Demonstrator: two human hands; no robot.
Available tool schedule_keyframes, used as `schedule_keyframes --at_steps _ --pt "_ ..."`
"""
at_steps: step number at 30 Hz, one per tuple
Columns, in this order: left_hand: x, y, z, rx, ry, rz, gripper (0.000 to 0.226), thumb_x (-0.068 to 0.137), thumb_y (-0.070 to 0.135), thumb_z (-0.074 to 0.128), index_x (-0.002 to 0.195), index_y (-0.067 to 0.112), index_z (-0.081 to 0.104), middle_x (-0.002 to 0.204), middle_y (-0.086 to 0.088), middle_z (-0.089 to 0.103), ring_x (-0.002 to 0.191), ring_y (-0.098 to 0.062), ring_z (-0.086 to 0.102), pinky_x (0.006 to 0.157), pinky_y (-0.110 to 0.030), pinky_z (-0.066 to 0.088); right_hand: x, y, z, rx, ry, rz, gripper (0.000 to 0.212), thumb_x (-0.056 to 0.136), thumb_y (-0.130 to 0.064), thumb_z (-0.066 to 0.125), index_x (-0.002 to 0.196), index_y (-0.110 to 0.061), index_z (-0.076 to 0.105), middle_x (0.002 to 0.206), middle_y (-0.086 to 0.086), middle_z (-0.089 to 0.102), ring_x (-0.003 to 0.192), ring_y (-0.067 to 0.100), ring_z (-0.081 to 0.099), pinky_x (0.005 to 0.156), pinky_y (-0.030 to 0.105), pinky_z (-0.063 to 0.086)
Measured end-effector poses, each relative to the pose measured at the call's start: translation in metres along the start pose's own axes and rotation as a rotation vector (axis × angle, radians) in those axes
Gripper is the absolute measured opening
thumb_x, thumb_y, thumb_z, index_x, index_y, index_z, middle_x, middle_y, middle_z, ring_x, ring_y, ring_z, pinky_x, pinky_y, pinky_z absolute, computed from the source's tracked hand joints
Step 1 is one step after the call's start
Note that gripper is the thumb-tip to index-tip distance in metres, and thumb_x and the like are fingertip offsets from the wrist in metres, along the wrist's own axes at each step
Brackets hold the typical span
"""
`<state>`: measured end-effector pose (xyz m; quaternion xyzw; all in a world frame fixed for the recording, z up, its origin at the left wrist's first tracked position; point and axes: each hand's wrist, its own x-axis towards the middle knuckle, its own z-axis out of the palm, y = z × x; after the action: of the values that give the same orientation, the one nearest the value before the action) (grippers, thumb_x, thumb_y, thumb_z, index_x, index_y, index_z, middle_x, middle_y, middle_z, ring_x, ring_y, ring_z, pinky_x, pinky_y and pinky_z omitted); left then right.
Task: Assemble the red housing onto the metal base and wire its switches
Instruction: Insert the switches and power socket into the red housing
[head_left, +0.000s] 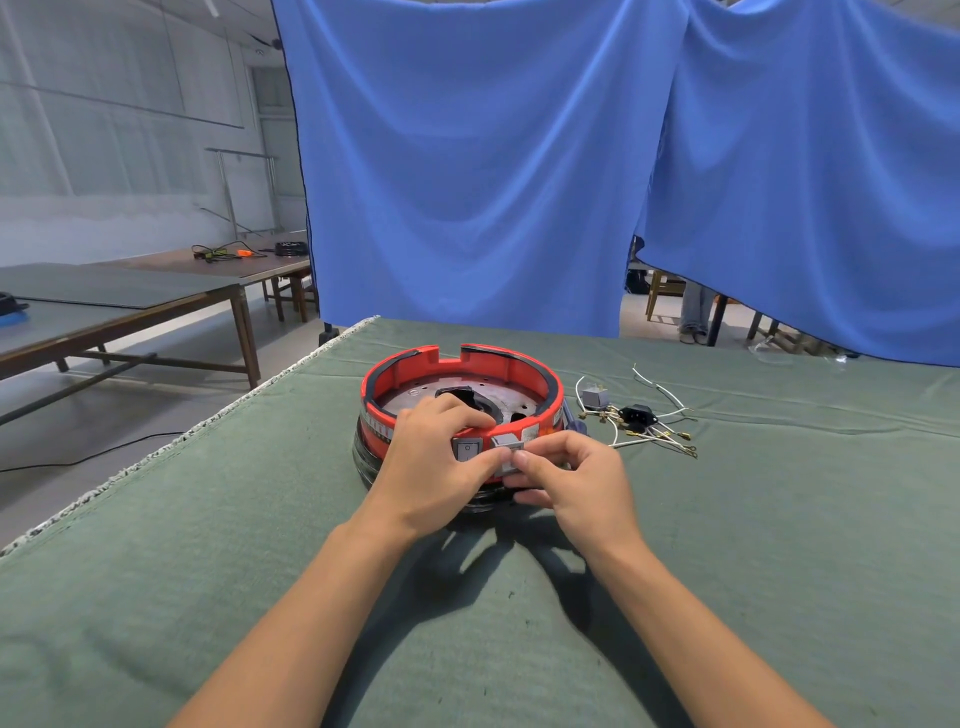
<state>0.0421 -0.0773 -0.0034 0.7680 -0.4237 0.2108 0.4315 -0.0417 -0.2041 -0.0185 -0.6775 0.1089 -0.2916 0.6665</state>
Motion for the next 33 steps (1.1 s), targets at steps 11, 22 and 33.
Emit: schedule_keyframes --at_steps 11,22,33 --pt "0.002 0.002 -0.002 -0.073 0.005 -0.035 0.02 0.073 0.017 0.08 0.091 0.009 0.076 0.086 0.003 0.066 0.087 -0.013 0.06 0.086 -0.039 0.047 0.002 -0.004 -0.012 -0.603 0.1 -0.364 0.029 0.083 -0.026 0.069 0.11 -0.036 0.06 0.104 -0.022 0.052 0.067 -0.001 0.059 0.073 0.03 0.049" --pt "0.002 0.007 -0.002 -0.114 0.022 -0.088 0.019 0.075 0.017 0.08 0.093 0.012 0.078 0.078 0.002 0.062 0.084 -0.017 0.057 0.085 -0.04 0.045 0.012 0.002 -0.02 -0.654 -0.111 -0.315 0.023 0.092 -0.028 0.059 0.113 -0.037 0.061 0.121 -0.031 0.048 0.09 0.002 0.054 0.084 0.03 0.048" --pt "0.003 0.001 -0.006 -0.117 -0.034 -0.075 0.022 0.076 0.02 0.079 0.098 0.016 0.077 0.082 0.005 0.063 0.086 -0.013 0.059 0.077 -0.023 0.044 0.021 0.0 -0.024 -0.545 -0.22 -0.264 0.024 0.091 -0.023 0.061 0.115 -0.024 0.064 0.113 -0.027 0.047 0.077 0.004 0.053 0.07 0.023 0.041"
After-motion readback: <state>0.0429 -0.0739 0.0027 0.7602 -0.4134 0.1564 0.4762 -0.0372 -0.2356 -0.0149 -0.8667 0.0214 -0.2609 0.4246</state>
